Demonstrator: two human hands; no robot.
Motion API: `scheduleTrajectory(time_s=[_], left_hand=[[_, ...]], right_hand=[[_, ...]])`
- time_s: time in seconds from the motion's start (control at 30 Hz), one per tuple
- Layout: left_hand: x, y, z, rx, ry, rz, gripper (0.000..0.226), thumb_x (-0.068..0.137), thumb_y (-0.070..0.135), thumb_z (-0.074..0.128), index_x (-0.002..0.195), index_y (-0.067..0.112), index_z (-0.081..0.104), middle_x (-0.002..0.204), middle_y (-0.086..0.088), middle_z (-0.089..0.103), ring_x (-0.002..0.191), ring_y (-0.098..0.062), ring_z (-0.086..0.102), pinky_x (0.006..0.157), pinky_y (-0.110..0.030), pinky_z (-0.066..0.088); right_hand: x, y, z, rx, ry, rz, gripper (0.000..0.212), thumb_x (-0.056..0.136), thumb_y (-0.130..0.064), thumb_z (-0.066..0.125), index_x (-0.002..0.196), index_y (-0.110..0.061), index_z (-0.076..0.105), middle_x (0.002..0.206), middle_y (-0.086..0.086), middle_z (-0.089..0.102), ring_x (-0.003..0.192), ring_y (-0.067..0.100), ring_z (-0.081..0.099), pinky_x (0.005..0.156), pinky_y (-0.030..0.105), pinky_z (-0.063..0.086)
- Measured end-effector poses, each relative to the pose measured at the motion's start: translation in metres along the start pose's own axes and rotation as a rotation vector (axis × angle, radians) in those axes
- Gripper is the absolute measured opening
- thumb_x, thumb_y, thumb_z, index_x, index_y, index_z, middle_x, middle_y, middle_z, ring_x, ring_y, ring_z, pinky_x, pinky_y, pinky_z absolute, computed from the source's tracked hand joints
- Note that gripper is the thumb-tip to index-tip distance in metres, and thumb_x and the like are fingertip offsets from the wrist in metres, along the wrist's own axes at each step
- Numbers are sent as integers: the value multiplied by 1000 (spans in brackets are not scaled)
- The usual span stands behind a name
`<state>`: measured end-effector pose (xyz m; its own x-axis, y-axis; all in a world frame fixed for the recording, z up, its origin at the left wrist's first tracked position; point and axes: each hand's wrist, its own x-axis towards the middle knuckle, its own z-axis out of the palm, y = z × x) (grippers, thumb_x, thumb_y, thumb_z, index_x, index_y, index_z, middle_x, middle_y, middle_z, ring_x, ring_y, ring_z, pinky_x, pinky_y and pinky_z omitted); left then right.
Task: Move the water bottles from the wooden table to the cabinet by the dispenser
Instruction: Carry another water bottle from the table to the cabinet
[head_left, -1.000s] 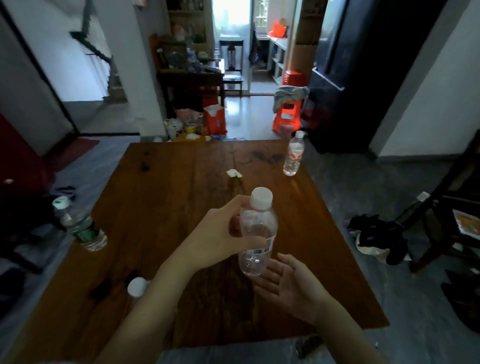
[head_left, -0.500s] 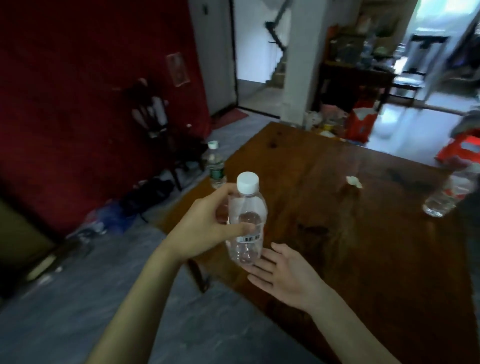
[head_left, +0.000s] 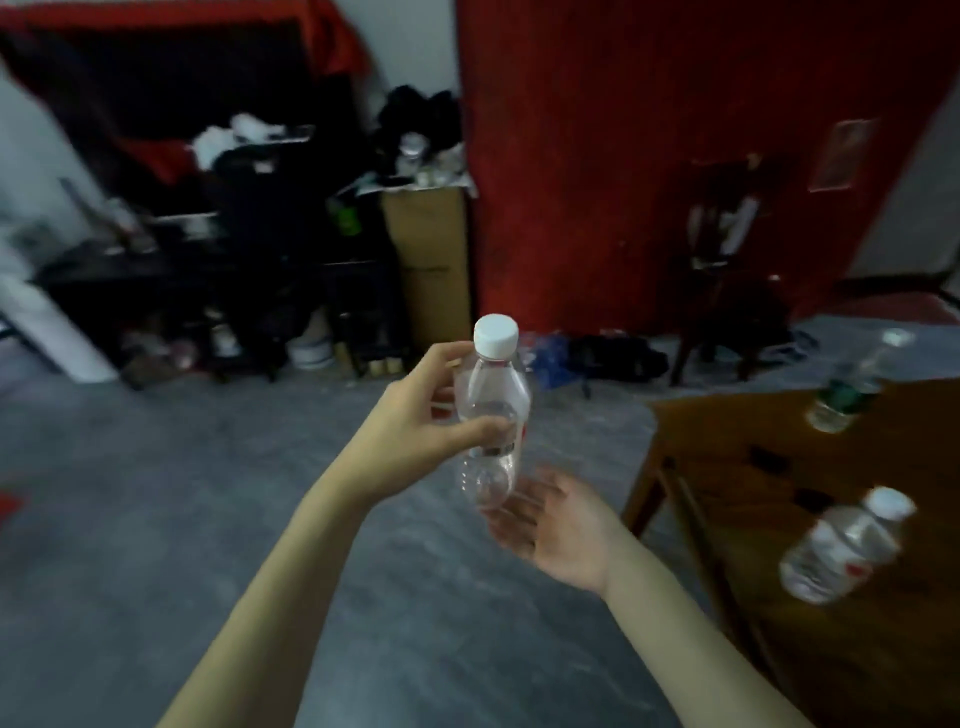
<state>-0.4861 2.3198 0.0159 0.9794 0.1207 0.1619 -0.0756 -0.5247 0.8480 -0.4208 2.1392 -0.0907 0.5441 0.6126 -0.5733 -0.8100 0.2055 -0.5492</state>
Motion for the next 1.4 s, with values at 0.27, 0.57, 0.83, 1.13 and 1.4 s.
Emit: scheduleTrajectory(time_s=[0.27, 0.57, 0.83, 1.13, 1.4], left_hand=[[-133, -39, -117, 93, 318, -211, 57, 71, 56, 83, 121, 49, 58, 112, 16, 74, 107, -7, 71, 102, -43, 54], [-218, -41, -162, 123, 589, -320, 60, 67, 57, 85, 120, 48, 61, 111, 14, 75, 105, -7, 72, 100, -42, 55], [-220, -43, -157, 140, 699, -354, 59, 69, 54, 84, 123, 43, 61, 111, 11, 75, 103, -8, 72, 99, -43, 56], [-199, -57, -163, 125, 746, -349, 58, 71, 53, 84, 124, 45, 61, 114, 10, 75, 105, -11, 73, 98, -45, 58], [-164, -88, -222, 153, 729, -341, 65, 69, 58, 80, 127, 39, 60, 113, 10, 75, 106, -9, 72, 97, -44, 58]], right_hand=[[38, 98, 133, -189, -223, 291, 48, 99, -38, 38, 120, -1, 60, 112, 24, 67, 88, 35, 65, 78, 41, 51], [42, 147, 205, -391, -409, 463, 52, 102, -39, 36, 131, -1, 56, 132, 22, 62, 101, 33, 64, 92, 44, 48], [56, 144, 212, -483, -454, 548, 54, 101, -41, 36, 132, -2, 56, 130, 21, 63, 100, 31, 66, 93, 44, 49], [89, 126, 220, -466, -494, 585, 55, 99, -42, 38, 134, -2, 55, 121, 20, 67, 99, 32, 68, 90, 44, 51], [142, 124, 267, -449, -518, 581, 55, 99, -42, 39, 134, -2, 54, 119, 19, 68, 102, 33, 67, 90, 44, 50]])
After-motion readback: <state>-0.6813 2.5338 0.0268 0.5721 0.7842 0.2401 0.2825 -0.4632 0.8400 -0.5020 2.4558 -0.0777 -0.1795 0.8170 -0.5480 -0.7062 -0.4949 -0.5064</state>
